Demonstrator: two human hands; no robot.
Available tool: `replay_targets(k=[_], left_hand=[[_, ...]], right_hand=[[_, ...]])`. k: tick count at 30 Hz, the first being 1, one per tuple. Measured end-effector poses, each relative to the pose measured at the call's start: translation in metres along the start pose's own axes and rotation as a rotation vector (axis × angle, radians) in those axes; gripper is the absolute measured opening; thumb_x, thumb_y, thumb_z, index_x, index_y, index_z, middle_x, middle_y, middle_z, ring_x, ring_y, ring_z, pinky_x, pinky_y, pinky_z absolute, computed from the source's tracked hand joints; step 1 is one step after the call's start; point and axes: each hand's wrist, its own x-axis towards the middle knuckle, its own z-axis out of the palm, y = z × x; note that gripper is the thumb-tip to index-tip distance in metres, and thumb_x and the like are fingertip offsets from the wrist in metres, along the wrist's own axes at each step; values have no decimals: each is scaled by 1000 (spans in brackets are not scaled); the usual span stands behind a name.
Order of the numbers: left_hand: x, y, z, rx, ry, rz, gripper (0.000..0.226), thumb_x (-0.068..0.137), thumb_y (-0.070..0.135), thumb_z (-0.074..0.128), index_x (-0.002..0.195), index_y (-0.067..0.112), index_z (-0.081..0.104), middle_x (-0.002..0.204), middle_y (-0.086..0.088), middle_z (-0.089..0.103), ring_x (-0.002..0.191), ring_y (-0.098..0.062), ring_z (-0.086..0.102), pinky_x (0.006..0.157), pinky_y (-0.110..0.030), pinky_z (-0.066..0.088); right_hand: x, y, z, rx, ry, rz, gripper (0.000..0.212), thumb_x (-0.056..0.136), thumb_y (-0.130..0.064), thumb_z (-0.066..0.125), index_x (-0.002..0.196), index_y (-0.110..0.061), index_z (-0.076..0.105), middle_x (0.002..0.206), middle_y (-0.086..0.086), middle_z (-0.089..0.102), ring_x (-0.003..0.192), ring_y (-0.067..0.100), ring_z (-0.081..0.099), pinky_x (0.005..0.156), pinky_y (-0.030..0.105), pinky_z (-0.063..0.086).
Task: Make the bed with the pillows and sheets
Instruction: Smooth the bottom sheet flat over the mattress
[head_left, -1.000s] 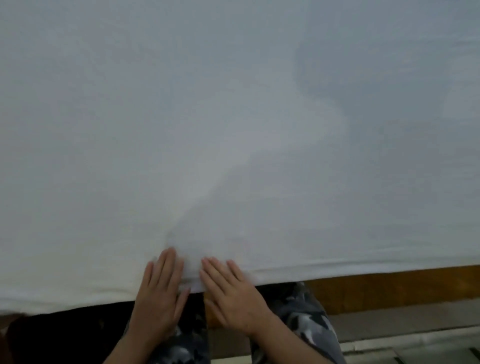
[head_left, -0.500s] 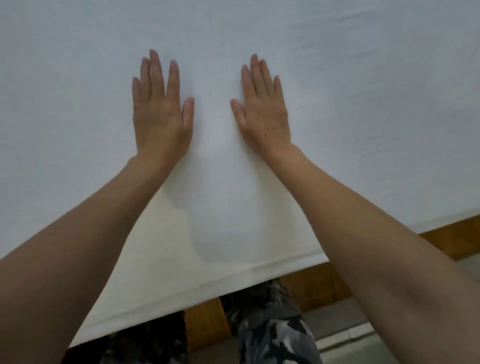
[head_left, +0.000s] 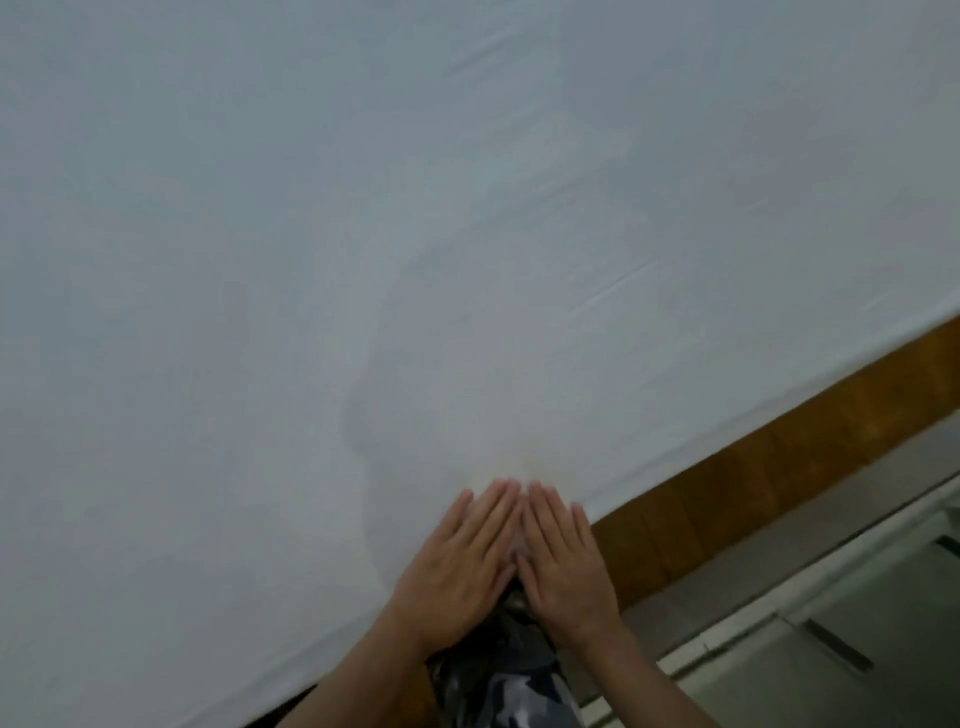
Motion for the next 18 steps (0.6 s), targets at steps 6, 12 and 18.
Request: replay_targets(k=[6, 12, 18], left_hand=[[35, -49, -51, -181, 298, -140, 49, 102, 28, 36, 143, 2, 33, 151, -22, 32, 145, -33, 22, 120, -45, 17], [176, -182, -122, 141, 328, -401, 55, 96, 20, 43, 145, -3, 32, 155, -29, 19, 145, -42, 16, 119, -45, 7], [270, -190, -126, 145, 150, -390, 65, 102, 39, 22, 153, 2, 7, 160, -23, 2, 149, -35, 1, 120, -46, 0]], right_hand=[[79, 0, -44, 125, 268, -77, 36, 97, -21, 42, 131, -9, 44, 146, 16, 40, 135, 29, 40, 113, 48, 29], [289, 12, -108, -25, 315, 160, 61, 94, -35, 39, 145, -3, 35, 154, 17, 28, 144, 28, 25, 116, 45, 16], [303, 69, -107, -50, 246, 304, 64, 99, -43, 27, 152, -9, 20, 160, 10, 15, 148, 20, 11, 119, 39, 5]])
